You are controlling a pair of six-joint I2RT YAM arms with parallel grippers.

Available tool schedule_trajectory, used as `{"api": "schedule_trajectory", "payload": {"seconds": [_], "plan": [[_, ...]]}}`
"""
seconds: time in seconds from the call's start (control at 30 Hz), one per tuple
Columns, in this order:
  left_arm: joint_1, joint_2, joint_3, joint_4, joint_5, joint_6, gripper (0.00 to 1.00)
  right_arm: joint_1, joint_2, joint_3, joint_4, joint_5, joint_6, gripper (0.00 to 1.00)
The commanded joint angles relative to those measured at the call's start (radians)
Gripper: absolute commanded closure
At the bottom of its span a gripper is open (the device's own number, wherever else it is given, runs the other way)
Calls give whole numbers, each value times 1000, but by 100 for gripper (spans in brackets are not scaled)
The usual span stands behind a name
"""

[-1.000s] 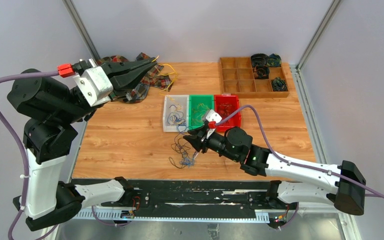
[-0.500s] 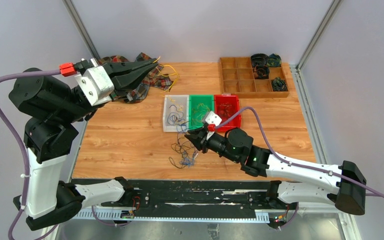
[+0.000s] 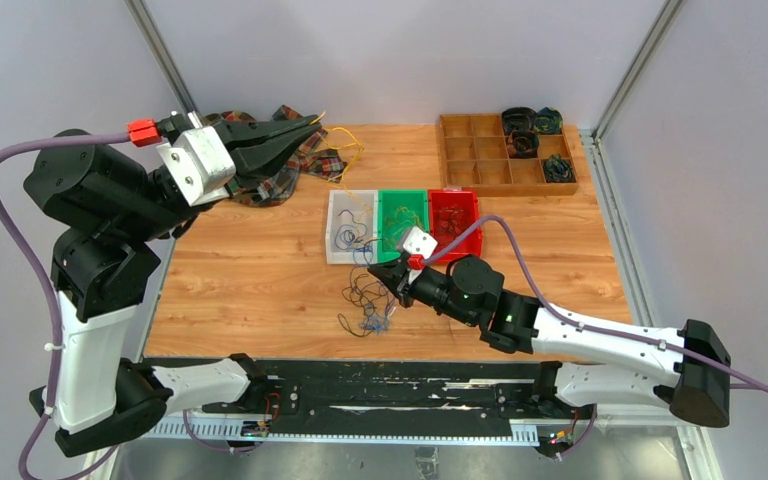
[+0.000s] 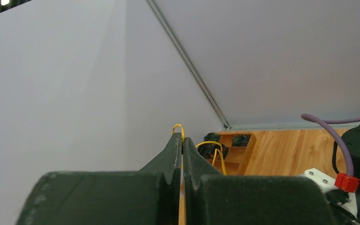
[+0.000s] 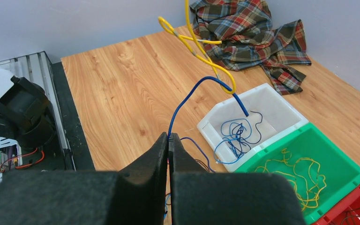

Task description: Untangle the cables

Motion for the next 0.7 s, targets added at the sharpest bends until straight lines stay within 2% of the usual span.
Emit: {"api": "schedule_trajectory", "payload": {"seconds": [0.0,0.2,0.43,0.67], "plan": [[-6,3,38,7,2,-4,99,15,6,-16,29,-9,-3,99],[-6,29,69,13,-30,31,100,15,-7,-111,48,47,44,99],[-6,69,94,44,-91,103,100,14,-38,-332,103,192,153,99],[-6,112,86,63,-102,72,100,14,-68,-462,103,295,287,99]]}}
